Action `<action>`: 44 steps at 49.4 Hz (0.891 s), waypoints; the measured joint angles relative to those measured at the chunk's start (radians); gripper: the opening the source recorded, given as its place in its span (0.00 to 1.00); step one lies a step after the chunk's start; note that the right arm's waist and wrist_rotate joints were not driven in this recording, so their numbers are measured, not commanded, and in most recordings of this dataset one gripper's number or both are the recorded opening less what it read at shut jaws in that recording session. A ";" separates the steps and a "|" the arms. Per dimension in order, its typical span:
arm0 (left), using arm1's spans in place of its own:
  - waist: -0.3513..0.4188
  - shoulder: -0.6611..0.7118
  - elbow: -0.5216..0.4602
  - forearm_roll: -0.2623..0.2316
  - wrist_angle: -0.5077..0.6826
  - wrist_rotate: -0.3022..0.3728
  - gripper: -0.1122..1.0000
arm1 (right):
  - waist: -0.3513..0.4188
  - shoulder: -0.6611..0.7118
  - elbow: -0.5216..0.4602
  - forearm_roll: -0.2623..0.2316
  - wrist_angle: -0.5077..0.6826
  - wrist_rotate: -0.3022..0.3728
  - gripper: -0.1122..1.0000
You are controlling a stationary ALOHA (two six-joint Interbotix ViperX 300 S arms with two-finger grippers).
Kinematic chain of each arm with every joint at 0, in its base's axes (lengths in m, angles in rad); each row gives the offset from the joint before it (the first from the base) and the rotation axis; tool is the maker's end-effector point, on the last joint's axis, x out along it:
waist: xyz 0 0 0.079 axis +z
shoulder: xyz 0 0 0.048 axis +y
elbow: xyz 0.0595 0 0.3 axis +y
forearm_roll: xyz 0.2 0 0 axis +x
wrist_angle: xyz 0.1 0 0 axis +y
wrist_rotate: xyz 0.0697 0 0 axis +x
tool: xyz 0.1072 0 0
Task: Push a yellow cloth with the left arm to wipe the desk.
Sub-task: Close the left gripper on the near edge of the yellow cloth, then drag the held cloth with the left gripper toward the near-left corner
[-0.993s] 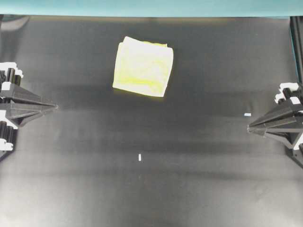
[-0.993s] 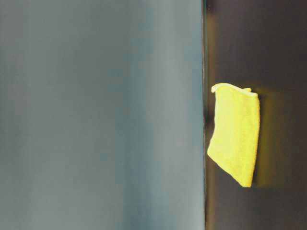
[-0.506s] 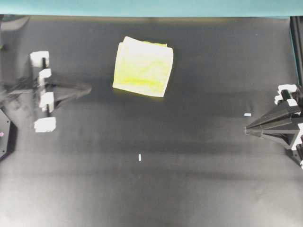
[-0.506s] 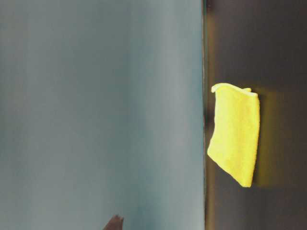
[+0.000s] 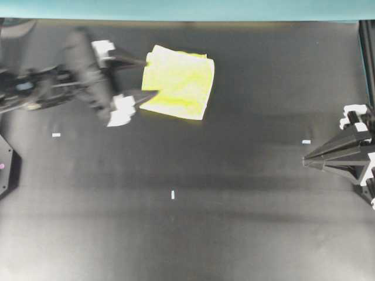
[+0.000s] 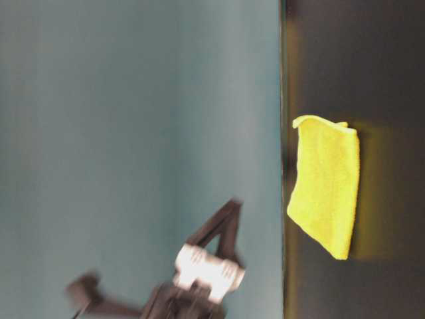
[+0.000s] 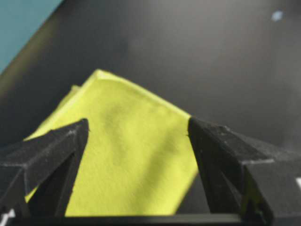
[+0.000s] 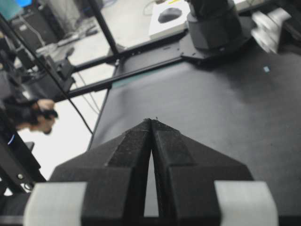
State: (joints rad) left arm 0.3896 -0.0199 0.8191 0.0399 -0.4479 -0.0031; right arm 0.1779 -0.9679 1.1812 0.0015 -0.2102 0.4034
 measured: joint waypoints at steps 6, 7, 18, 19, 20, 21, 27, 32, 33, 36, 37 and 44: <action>0.018 0.133 -0.083 0.000 0.003 0.003 0.83 | 0.000 0.000 0.002 0.002 0.009 0.000 0.10; 0.021 0.163 -0.100 0.000 0.006 0.003 0.83 | 0.000 0.000 0.000 0.002 0.011 0.002 0.10; 0.054 0.341 -0.201 0.000 0.049 0.008 0.83 | 0.000 -0.003 0.000 0.002 0.020 0.002 0.10; 0.057 0.348 -0.204 0.000 0.049 0.008 0.83 | -0.002 -0.003 0.000 0.002 0.020 0.000 0.10; 0.057 0.356 -0.207 0.000 0.051 0.008 0.83 | 0.000 -0.003 0.000 0.002 0.020 0.000 0.10; 0.058 0.360 -0.209 0.000 0.051 0.009 0.83 | 0.000 -0.003 0.000 0.002 0.020 0.002 0.10; 0.055 0.376 -0.209 0.000 0.054 0.008 0.83 | 0.000 -0.003 0.002 0.000 0.020 0.000 0.10; 0.055 0.373 -0.189 0.000 0.052 0.005 0.83 | 0.000 -0.003 0.003 0.002 0.020 0.000 0.10; 0.054 0.373 -0.181 0.000 0.052 0.005 0.83 | 0.000 -0.002 0.003 0.002 0.020 0.000 0.10; 0.048 0.368 -0.163 0.000 0.048 0.003 0.83 | 0.000 -0.003 0.003 0.000 0.020 0.000 0.10; 0.046 0.365 -0.152 0.000 0.043 0.003 0.83 | 0.000 -0.003 0.002 0.002 0.020 0.000 0.10; 0.017 0.336 -0.081 0.000 0.012 -0.002 0.83 | 0.000 -0.003 0.003 0.002 0.020 0.002 0.10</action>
State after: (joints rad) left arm 0.4065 0.3160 0.7378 0.0399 -0.4357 -0.0046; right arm 0.1779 -0.9710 1.1842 0.0031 -0.1902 0.4050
